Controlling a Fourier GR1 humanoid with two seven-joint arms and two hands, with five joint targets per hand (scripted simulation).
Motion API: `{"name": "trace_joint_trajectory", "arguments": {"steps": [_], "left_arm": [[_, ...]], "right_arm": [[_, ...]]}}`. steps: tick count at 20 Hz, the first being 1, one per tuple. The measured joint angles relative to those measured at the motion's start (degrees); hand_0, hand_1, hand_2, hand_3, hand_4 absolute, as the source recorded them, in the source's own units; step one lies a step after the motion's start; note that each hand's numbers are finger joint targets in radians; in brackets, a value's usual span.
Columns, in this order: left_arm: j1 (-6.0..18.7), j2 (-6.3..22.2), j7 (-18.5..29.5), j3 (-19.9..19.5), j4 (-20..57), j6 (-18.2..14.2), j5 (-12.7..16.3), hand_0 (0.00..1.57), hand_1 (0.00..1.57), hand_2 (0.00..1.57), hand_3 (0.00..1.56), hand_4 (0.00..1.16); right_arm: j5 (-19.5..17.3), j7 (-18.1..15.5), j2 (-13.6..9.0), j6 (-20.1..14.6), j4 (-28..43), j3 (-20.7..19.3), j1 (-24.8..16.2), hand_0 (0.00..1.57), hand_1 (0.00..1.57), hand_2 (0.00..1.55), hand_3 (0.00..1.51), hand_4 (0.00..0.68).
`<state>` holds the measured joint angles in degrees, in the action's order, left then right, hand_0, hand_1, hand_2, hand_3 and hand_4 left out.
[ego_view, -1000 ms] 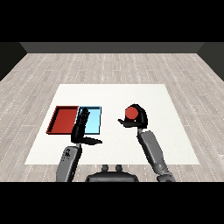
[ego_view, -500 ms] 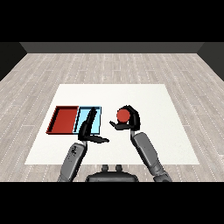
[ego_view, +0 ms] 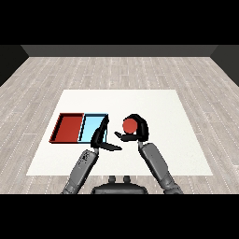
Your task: Pick the red can and put it in the red box
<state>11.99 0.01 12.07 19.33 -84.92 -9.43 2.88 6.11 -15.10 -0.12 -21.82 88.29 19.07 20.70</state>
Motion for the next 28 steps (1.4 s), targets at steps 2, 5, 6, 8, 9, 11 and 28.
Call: {"name": "trace_joint_trajectory", "arguments": {"steps": [2, 5, 6, 8, 9, 11, 28], "left_arm": [[0.6, 0.0, 0.8, 0.7, 1.8, -0.4, 1.1, 0.00, 0.00, 0.00, 0.00, 0.00], [0.6, 0.3, 2.1, 1.5, 3.7, -0.9, 1.8, 0.00, 0.00, 0.00, 0.00, 0.00], [0.1, 0.2, 2.2, 1.2, 3.7, -0.4, 1.7, 0.00, 0.00, 0.00, 0.00, 0.00], [1.1, 0.1, 0.3, 2.5, 3.1, -2.0, 2.5, 0.00, 0.00, 0.00, 0.00, 0.00], [1.3, 0.1, 1.0, 3.6, 3.8, -2.9, 3.1, 0.00, 0.00, 0.00, 0.00, 0.00], [0.3, 0.1, 1.1, 5.5, 3.2, -4.2, 3.6, 0.00, 0.00, 0.00, 0.00, 0.00], [6.6, 0.0, 5.9, 8.8, 12.4, -5.9, 11.6, 0.00, 0.00, 0.00, 0.00, 0.00]], "right_arm": [[0.5, -0.8, 0.0, -0.5, -0.8, 0.5, 0.8, 1.47, 1.47, 1.44, 1.39, 0.658], [1.6, -2.1, 0.1, -0.8, -2.0, 1.0, 1.5, 1.46, 1.46, 1.44, 1.39, 0.653], [1.5, -1.6, 0.1, -1.3, -1.9, 1.5, 2.0, 1.46, 1.46, 1.43, 1.39, 0.652], [0.9, -1.6, 0.1, -1.2, -1.3, 1.9, 1.4, 1.46, 1.46, 1.43, 1.38, 0.660], [0.3, -0.9, 0.1, -1.0, -0.1, 2.0, 0.8, 1.46, 1.46, 1.43, 1.39, 0.663], [0.5, -1.8, 0.1, -0.7, 0.1, 2.5, -0.5, 1.47, 1.47, 1.44, 1.39, 0.662], [7.7, -6.4, 0.0, -4.0, -1.2, 8.8, 1.0, 1.53, 1.53, 1.46, 1.42, 0.659]]}}
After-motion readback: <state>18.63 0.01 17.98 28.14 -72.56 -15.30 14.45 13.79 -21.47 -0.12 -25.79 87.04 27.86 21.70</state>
